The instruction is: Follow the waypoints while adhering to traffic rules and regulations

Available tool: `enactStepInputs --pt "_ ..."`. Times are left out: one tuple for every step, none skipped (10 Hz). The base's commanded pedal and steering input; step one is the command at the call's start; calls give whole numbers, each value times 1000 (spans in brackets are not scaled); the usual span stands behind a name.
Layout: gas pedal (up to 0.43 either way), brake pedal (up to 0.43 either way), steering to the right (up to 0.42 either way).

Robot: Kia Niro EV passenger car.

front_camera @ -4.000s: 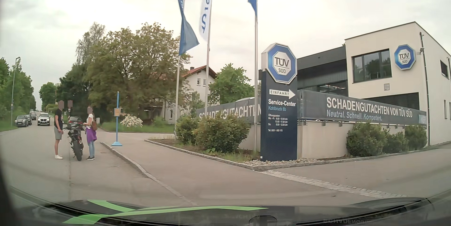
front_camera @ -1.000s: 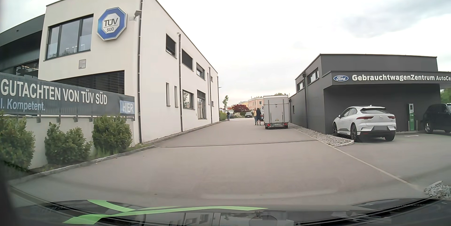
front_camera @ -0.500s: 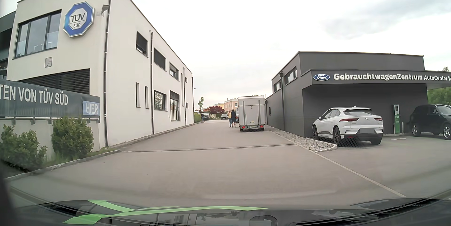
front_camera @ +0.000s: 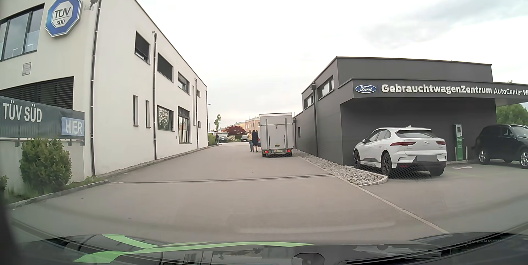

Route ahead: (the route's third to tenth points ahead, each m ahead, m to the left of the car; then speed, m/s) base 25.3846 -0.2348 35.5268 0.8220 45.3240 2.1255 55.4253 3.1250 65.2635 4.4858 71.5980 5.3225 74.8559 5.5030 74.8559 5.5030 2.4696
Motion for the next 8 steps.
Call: enactStepInputs --pt "47 0 59" --pt "47 0 40" --pt "47 0 22" --pt "47 0 3" --pt "47 0 -4" --pt "47 0 -4" --pt "47 0 -6" --pt "47 0 -12"
